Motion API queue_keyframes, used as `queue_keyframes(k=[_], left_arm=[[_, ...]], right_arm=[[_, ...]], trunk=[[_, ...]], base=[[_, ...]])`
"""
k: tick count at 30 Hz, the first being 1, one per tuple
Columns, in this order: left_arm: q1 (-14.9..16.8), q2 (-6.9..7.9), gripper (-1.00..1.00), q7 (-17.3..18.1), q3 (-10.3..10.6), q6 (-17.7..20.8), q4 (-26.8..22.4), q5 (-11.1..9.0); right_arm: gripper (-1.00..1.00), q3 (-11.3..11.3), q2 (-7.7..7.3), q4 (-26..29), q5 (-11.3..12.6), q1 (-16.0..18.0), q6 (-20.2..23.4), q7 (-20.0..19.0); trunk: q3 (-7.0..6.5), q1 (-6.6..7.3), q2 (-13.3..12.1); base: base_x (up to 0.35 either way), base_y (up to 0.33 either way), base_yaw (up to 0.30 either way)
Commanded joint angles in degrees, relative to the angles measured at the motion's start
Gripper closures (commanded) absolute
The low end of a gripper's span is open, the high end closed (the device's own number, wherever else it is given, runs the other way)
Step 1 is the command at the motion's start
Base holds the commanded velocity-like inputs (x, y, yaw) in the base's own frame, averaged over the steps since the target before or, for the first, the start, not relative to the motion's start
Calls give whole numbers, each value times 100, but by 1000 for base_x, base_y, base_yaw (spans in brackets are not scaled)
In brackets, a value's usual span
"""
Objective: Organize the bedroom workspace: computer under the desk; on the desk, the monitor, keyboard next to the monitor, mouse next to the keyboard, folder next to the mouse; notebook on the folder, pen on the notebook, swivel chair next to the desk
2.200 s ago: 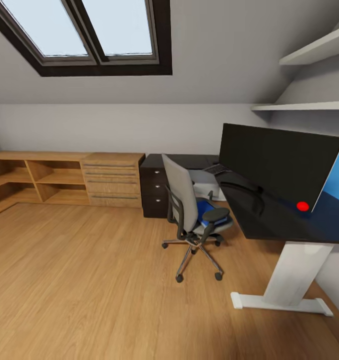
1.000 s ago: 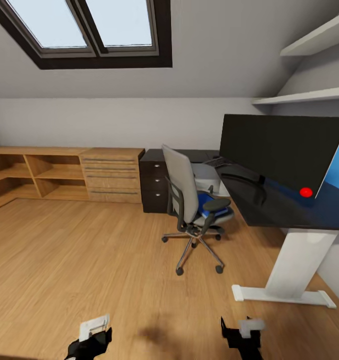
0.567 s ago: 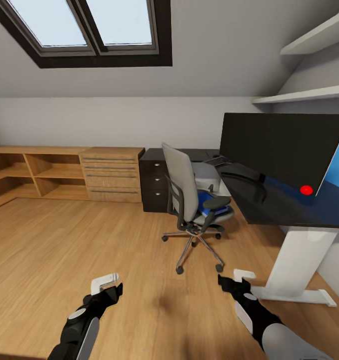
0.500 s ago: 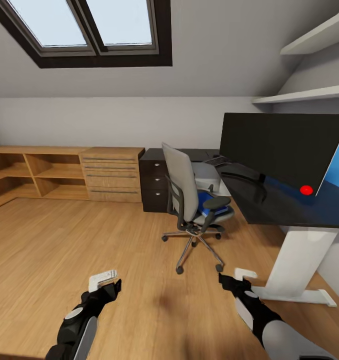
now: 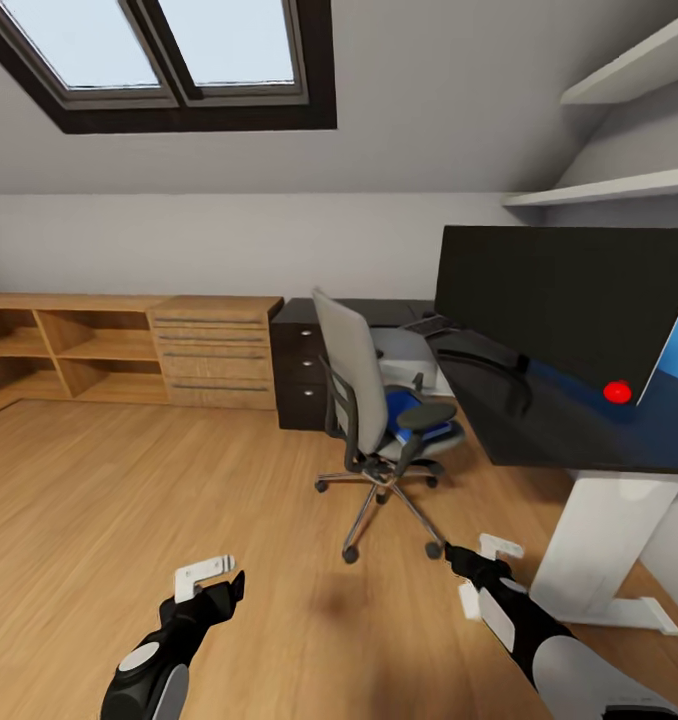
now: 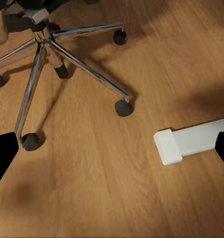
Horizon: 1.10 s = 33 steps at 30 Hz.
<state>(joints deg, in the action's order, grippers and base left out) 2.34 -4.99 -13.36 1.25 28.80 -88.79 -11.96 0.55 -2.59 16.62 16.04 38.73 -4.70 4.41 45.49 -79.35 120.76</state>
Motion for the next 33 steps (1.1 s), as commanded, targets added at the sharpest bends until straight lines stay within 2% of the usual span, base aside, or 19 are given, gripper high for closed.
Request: queue_keyframes(k=[1,2,5,17,24,31,33], left_arm=[[3,1,-100,-52,7,26,-7,-61],[3,5,-100,-52,-3,28,-9,-67],[3,6,-100,-52,-13,30,-13,-69],[3,14,-100,-57,-41,36,-12,-68],[3,29,-100,-61,-46,37,-11,-70],[3,33,-100,-60,-46,30,-16,-81],[3,27,-100,-59,-40,26,-22,-86]], right_arm=[[-100,-6,-5,-23,17,3,-258,-1],[-100,-16,-5,-56,6,-2,-735,3],[-100,-16,-4,-60,4,-3,-830,7],[-100,-18,-4,-62,-4,-3,-882,8],[-100,-12,-4,-62,-4,-3,-884,7],[-100,-11,-4,-62,-4,-2,-884,7],[-100,-11,-10,-61,-4,0,-884,7]], trunk=[[6,-2,2],[6,-2,2],[6,-2,2],[6,-2,2],[6,-2,2],[6,-2,2],[42,-46,83]], base=[[272,-211,0],[271,-106,0],[272,-58,0],[297,-7,0],[176,0,0],[40,0,0],[5,0,0]])
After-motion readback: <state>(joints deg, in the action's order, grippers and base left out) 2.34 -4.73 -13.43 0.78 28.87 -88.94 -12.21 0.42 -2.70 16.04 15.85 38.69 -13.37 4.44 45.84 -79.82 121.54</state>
